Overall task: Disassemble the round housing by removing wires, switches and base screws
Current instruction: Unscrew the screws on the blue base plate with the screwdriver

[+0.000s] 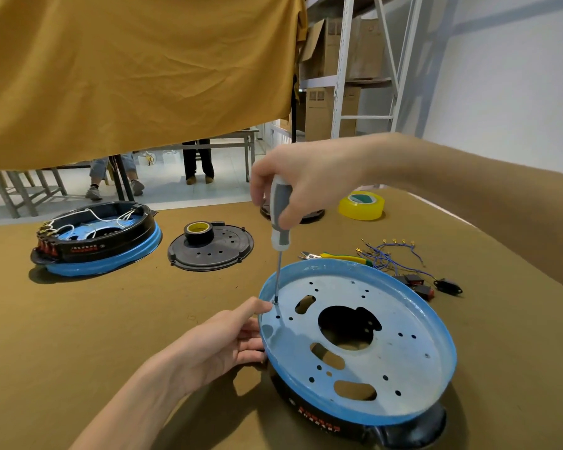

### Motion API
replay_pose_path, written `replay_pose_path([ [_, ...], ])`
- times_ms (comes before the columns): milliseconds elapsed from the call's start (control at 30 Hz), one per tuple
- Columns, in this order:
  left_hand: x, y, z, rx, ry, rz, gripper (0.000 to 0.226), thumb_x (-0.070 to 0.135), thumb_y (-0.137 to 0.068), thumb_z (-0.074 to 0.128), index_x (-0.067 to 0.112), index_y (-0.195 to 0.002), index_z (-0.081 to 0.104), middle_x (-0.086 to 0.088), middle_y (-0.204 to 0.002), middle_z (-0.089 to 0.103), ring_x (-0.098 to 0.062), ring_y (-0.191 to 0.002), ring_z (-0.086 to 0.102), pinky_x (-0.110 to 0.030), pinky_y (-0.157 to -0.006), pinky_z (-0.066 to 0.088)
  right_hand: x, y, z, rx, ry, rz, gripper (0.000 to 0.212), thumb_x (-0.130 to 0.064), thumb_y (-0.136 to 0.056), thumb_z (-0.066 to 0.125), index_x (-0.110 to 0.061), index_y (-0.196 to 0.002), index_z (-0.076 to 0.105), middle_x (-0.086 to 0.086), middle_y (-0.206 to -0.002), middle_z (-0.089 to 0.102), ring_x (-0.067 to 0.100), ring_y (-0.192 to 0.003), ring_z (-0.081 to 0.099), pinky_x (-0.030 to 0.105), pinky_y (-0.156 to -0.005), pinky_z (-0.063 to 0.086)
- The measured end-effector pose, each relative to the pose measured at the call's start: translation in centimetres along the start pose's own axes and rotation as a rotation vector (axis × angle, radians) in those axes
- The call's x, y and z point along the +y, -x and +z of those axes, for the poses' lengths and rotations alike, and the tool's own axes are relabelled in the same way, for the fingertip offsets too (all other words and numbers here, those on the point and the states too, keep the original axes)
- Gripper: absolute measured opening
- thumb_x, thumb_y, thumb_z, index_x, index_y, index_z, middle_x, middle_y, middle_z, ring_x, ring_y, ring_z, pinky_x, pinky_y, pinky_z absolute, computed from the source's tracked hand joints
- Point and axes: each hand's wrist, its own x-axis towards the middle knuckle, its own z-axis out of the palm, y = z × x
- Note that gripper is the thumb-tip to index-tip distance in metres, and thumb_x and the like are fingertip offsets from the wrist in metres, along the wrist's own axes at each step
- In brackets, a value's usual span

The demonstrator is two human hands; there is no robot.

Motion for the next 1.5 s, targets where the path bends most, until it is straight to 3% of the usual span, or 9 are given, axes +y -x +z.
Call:
replay_pose_path([
  [200,0.1,0.1,0.2,0.015,0.01,-0.006,0.049,0.033,-0.085,0.073,-0.001,-0.12,0.067,-0.022,-0.114,0.074,-0.026,-0.095,0.07,-0.046,-0.103,0.055,0.3,-0.8,2.1,0.219,0.358,0.138,0.051,-0.066,-0.096,0.047,-0.016,-0.09,0.06,0.002,-0.073,0.061,0.016,-0.061,0.059,0.025,-0.044,0.035],
  [333,0.1,0.0,0.2,0.012,0.009,-0.001,0.047,0.033,-0.087,0.071,-0.001,-0.12,0.068,-0.02,-0.104,0.074,-0.023,-0.09,0.069,-0.043,-0.101,0.056,0.5,-1.2,1.8,0.154,0.096,0.028,0.027,-0.042,-0.089,0.073,-0.022,-0.104,0.063,-0.006,-0.086,0.061,0.012,-0.075,0.058,0.023,-0.055,0.042],
  [467,0.0,0.0,0.2,0.008,0.028,0.004,0.044,0.032,-0.088,0.071,-0.001,-0.117,0.069,-0.012,-0.093,0.075,-0.021,-0.085,0.071,-0.04,-0.094,0.058,0.4,-0.7,1.0,0.033,-0.046,-0.013,0.047,-0.04,-0.078,0.085,-0.031,-0.114,0.057,-0.013,-0.097,0.058,0.006,-0.083,0.06,0.023,-0.061,0.046],
  [600,0.1,0.2,0.3,-0.005,0.017,0.001,0.044,0.033,-0.089,0.071,0.0,-0.118,0.07,-0.015,-0.102,0.074,-0.024,-0.092,0.069,-0.043,-0.099,0.057,0.4,-1.1,2.4,0.281,0.349,0.121,0.059,-0.074,-0.09,0.05,-0.016,-0.086,0.062,0.0,-0.068,0.061,0.017,-0.058,0.058,0.026,-0.045,0.036],
  [833,0.2,0.5,0.5,-0.001,0.018,0.0,0.045,0.031,-0.089,0.069,-0.001,-0.12,0.067,-0.016,-0.104,0.072,-0.025,-0.095,0.068,-0.045,-0.104,0.054,0.2,-0.7,1.0,0.042,0.016,-0.025,0.035,-0.038,-0.079,0.084,-0.028,-0.106,0.064,-0.008,-0.093,0.057,0.008,-0.079,0.057,0.023,-0.06,0.043],
  [1000,0.2,0.6,0.6,-0.009,0.021,0.009,0.039,0.03,-0.091,0.068,0.0,-0.116,0.07,-0.013,-0.099,0.076,-0.024,-0.093,0.068,-0.044,-0.102,0.054,0.7,-0.9,2.4,0.238,0.353,0.154,0.055,-0.066,-0.096,0.048,-0.014,-0.088,0.063,0.001,-0.074,0.059,0.018,-0.064,0.057,0.028,-0.049,0.037],
  [1200,0.3,0.7,0.5,0.014,0.019,0.01,0.045,0.033,-0.088,0.072,0.001,-0.118,0.067,-0.013,-0.099,0.073,-0.021,-0.087,0.07,-0.041,-0.096,0.058,0.6,-0.4,1.1,0.131,-0.031,-0.047,0.029,-0.037,-0.079,0.084,-0.025,-0.101,0.068,-0.012,-0.093,0.06,0.008,-0.084,0.061,0.02,-0.061,0.047],
  [1400,0.3,0.7,0.6,0.012,0.025,-0.001,0.046,0.032,-0.088,0.071,0.0,-0.12,0.066,-0.015,-0.103,0.072,-0.024,-0.092,0.069,-0.045,-0.102,0.055,0.7,-0.9,2.1,0.235,0.32,0.114,0.052,-0.065,-0.095,0.051,-0.015,-0.082,0.061,-0.001,-0.062,0.062,0.018,-0.05,0.061,0.026,-0.041,0.04],
  [1500,0.3,0.8,0.6,0.008,0.025,0.002,0.048,0.032,-0.088,0.071,-0.001,-0.122,0.065,-0.014,-0.1,0.071,-0.023,-0.09,0.068,-0.045,-0.102,0.054,0.7,-0.8,1.8,0.18,0.182,0.018,0.029,-0.049,-0.094,0.065,-0.021,-0.088,0.065,-0.001,-0.079,0.065,0.019,-0.07,0.063,0.029,-0.053,0.047],
])
